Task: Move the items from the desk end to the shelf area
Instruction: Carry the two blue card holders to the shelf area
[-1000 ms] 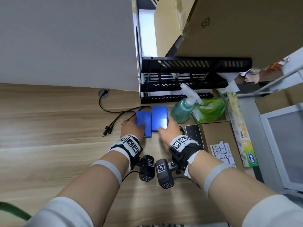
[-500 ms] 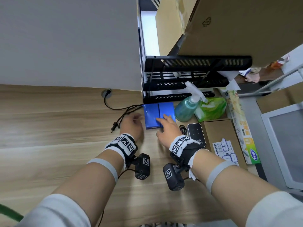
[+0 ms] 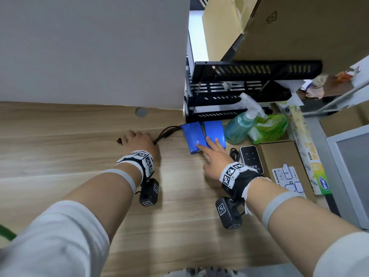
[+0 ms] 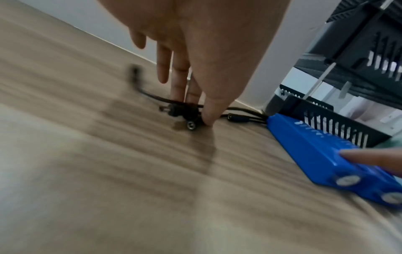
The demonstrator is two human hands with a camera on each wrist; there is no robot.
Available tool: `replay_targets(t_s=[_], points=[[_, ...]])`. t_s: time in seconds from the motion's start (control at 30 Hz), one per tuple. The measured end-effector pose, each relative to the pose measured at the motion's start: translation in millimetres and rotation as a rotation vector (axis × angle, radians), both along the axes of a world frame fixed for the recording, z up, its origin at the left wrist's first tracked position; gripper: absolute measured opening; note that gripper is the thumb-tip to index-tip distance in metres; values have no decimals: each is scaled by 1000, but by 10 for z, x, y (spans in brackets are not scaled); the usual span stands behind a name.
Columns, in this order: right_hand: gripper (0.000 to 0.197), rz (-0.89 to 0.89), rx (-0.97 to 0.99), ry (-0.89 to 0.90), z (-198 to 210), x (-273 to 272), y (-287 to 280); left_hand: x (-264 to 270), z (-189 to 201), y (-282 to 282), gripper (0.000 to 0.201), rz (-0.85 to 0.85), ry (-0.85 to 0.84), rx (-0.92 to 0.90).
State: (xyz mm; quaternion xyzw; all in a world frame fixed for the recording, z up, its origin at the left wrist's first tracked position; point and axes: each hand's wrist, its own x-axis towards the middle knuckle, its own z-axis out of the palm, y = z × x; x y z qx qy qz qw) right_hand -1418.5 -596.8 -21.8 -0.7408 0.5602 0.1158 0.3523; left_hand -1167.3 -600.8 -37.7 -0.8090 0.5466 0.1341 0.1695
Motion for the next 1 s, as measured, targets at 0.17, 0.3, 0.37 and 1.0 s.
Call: replay_targets(t_s=[0.17, 0.3, 0.37, 1.0], points=[[77, -44, 9, -18, 47, 66, 35, -101, 4, 88, 28, 99, 214, 59], [78, -67, 17, -23, 93, 105, 64, -228, -15, 117, 30, 310, 469, 93], [77, -70, 25, -16, 107, 125, 81, -301, -40, 110, 28, 578, 784, 74], [32, -417, 370, -457, -44, 662, 532, -338, -148, 238, 16, 1343, 1697, -178]])
